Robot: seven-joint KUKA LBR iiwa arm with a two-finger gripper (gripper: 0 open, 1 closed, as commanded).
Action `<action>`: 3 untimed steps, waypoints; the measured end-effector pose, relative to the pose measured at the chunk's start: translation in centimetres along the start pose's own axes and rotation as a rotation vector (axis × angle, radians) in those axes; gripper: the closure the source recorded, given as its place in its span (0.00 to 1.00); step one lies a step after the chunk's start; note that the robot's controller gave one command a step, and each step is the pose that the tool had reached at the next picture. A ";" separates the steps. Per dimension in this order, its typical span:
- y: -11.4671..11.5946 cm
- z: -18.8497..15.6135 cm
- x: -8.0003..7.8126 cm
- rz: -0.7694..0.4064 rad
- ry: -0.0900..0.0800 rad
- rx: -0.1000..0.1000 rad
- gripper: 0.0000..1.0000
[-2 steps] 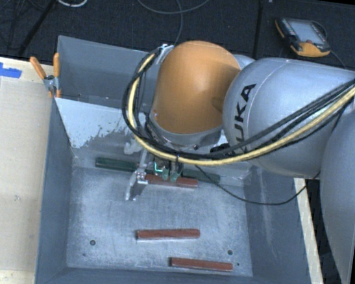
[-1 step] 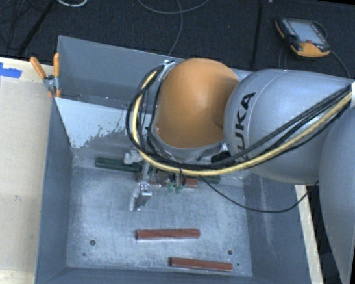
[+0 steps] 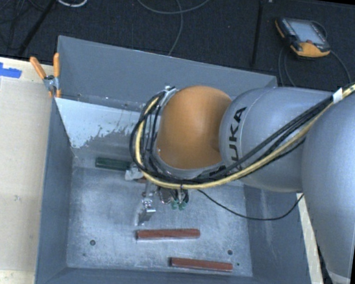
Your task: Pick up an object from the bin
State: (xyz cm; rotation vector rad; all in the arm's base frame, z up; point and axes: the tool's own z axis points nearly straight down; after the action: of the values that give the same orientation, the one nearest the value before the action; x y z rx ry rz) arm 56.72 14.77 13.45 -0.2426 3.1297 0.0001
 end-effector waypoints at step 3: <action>-5.3 4.4 5.9 -0.005 -0.025 -0.002 0.00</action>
Offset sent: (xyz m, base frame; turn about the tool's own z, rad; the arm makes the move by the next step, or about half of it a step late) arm -0.0507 -0.0704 -0.0602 -0.0762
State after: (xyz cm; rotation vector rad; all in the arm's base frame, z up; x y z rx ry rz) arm 51.75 8.59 8.99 -0.2485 3.1046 0.0056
